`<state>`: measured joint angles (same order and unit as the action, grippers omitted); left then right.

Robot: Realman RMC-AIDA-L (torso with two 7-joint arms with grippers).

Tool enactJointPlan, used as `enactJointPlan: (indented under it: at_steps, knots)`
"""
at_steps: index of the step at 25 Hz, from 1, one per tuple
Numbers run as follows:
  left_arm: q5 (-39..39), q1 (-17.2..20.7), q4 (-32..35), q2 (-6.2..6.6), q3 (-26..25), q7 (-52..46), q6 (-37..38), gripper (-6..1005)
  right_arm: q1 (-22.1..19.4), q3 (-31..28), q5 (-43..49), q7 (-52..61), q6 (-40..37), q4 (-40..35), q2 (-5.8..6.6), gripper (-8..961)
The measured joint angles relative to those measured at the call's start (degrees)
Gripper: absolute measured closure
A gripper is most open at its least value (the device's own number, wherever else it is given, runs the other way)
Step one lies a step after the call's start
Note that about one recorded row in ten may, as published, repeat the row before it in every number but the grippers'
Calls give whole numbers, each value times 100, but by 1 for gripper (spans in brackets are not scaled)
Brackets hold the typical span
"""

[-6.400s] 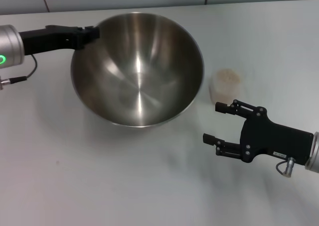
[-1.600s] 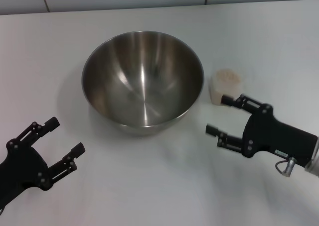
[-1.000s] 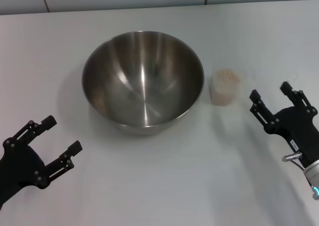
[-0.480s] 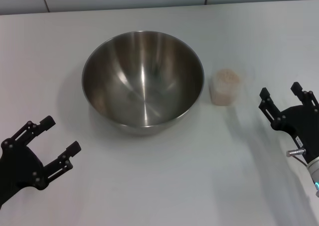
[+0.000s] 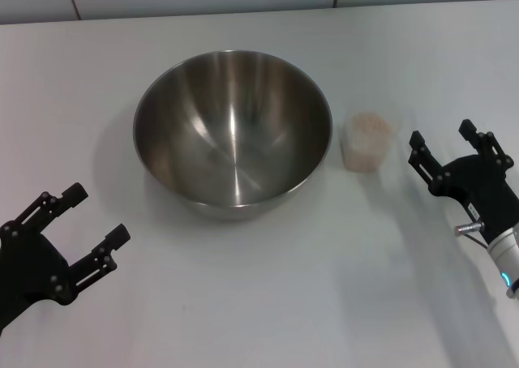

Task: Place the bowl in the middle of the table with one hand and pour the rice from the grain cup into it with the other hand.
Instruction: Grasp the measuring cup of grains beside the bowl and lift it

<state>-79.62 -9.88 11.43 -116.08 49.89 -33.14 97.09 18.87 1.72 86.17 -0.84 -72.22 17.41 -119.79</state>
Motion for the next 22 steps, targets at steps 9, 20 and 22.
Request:
enactJointPlan:
  at_steps: [9,20,22]
  knots:
    - [0,-24,23,-87,-146,0,30,191,433,-104,-9,32,527,-236,0,250]
    - [-1,-91,44,-127,-295,1,75,191,620,-183,-13,41,724,-334,0,283]
    - [-1,-98,44,-127,-300,1,75,191,623,-183,-13,42,725,-334,0,289]
